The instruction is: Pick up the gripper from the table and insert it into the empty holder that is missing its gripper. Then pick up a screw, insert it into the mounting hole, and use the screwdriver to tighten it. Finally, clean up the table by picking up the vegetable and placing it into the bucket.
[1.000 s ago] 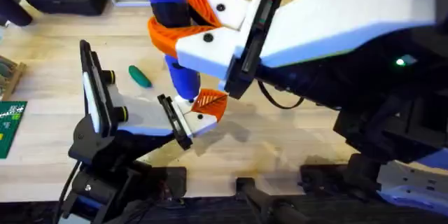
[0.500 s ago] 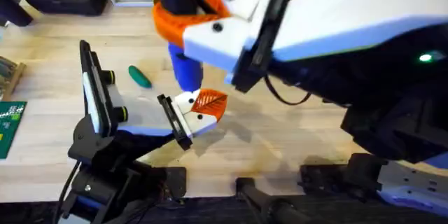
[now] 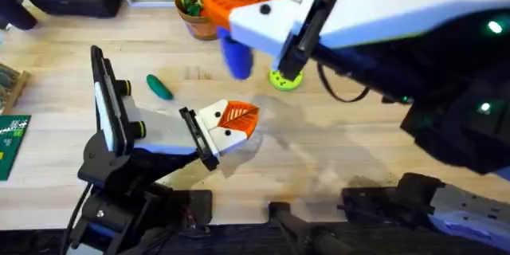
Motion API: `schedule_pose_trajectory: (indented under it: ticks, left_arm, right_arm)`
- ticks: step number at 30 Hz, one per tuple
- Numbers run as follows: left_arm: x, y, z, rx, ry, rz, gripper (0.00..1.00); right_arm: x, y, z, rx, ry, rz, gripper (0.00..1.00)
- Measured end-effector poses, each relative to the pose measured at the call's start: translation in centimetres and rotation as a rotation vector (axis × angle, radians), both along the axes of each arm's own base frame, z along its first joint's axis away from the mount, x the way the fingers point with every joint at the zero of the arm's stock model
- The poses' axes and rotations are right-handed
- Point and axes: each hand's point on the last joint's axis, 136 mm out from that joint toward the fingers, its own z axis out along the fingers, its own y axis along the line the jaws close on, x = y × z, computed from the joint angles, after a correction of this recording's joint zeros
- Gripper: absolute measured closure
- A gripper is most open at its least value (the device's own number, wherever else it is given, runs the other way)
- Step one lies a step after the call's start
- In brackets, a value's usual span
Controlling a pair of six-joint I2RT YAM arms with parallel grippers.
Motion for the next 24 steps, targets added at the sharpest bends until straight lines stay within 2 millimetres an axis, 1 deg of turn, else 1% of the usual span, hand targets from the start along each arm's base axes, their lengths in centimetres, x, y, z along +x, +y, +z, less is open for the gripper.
schedule_pose_trajectory:
  ticks: [3,5,6,10,11,14,16,19,21,24]
  left_arm:
    - [0.0,0.0,0.0,0.000,0.000,0.000,0.996]
    - [0.0,0.0,0.0,0.000,0.000,0.000,0.996]
    - [0.0,0.0,0.0,0.000,0.000,0.000,0.996]
    - [0.0,0.0,0.0,0.000,0.000,0.000,0.996]
    - [0.0,0.0,0.0,0.000,0.000,0.000,0.996]
    - [0.0,0.0,0.0,0.000,0.000,0.000,0.996]
    - [0.0,0.0,0.0,0.000,0.000,0.000,0.996]
    - [0.0,0.0,0.0,0.000,0.000,0.000,0.996]
    - [0.0,0.0,0.0,0.000,0.000,0.000,0.996]
    - [0.0,0.0,0.0,0.000,0.000,0.000,0.996]
  right_arm:
    - [3.0,-2.1,-3.1,-0.182,-0.036,-0.129,0.973]
    - [5.6,-4.4,-5.8,-0.341,-0.063,-0.245,0.973]
    - [6.6,-5.5,-6.7,-0.402,-0.073,-0.292,0.973]
    - [11.5,-11.2,-11.3,-0.694,-0.086,-0.488,0.973]
    - [12.8,-13.0,-12.6,-0.769,-0.080,-0.535,0.973]
    - [15.7,-17.5,-16.0,-0.957,-0.054,-0.622,0.973]
    - [17.1,-20.3,-18.4,-1.076,-0.032,-0.648,0.973]
    - [18.2,-23.2,-22.0,-1.234,0.004,-0.637,0.973]
    - [18.5,-24.2,-24.5,-1.313,0.030,-0.601,0.973]
    - [18.6,-24.9,-27.8,-1.389,0.075,-0.541,0.973]
